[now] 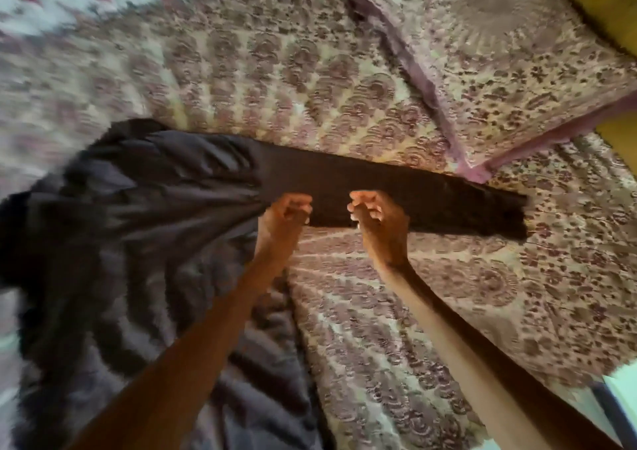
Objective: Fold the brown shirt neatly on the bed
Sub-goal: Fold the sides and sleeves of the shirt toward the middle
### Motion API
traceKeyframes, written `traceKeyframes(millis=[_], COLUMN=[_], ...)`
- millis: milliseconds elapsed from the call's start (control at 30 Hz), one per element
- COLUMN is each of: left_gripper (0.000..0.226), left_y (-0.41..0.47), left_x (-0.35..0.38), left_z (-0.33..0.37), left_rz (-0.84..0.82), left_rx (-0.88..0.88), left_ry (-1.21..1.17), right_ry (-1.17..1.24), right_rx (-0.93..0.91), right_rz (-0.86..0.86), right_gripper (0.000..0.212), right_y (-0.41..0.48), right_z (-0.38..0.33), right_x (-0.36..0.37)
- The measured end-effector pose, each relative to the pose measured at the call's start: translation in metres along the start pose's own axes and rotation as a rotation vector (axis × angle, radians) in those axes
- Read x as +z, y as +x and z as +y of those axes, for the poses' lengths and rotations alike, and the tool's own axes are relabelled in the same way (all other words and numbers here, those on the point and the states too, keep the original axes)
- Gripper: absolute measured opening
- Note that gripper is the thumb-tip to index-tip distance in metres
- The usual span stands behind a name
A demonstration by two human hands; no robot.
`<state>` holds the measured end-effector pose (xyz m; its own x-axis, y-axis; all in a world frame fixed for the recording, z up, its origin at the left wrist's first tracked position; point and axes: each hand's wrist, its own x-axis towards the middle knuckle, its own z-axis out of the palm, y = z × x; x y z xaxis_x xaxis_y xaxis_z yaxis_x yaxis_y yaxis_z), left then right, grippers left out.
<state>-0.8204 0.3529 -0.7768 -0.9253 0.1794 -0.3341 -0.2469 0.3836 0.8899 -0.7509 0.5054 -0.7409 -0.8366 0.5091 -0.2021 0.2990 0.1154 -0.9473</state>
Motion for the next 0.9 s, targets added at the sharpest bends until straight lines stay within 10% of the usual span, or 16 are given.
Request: traceKeyframes(millis=[400,767,900], left_gripper=[0.017,0.017,0.049], left_y=[-0.106,-0.037,0.013], left_x=[-0.381,-0.508,-0.531], left_z=[-0.146,-0.226,-0.237], left_rz=[0.21,0.481,0.407], left_rx=[-0.087,-0.151,-0.203], left_ry=[-0.12,0.255,0.413], right_ry=[0.051,-0.459,-0.863], right_rx=[0.085,-0.134,-0.335], right_rz=[-0.25,-0.387,-0.312], right_gripper=[0.017,0.014,0.046], right_y=[-0.186,-0.154,-0.119], right_z=[-0.045,-0.029,-0.009], right_x=[0.347,0.51,0.551])
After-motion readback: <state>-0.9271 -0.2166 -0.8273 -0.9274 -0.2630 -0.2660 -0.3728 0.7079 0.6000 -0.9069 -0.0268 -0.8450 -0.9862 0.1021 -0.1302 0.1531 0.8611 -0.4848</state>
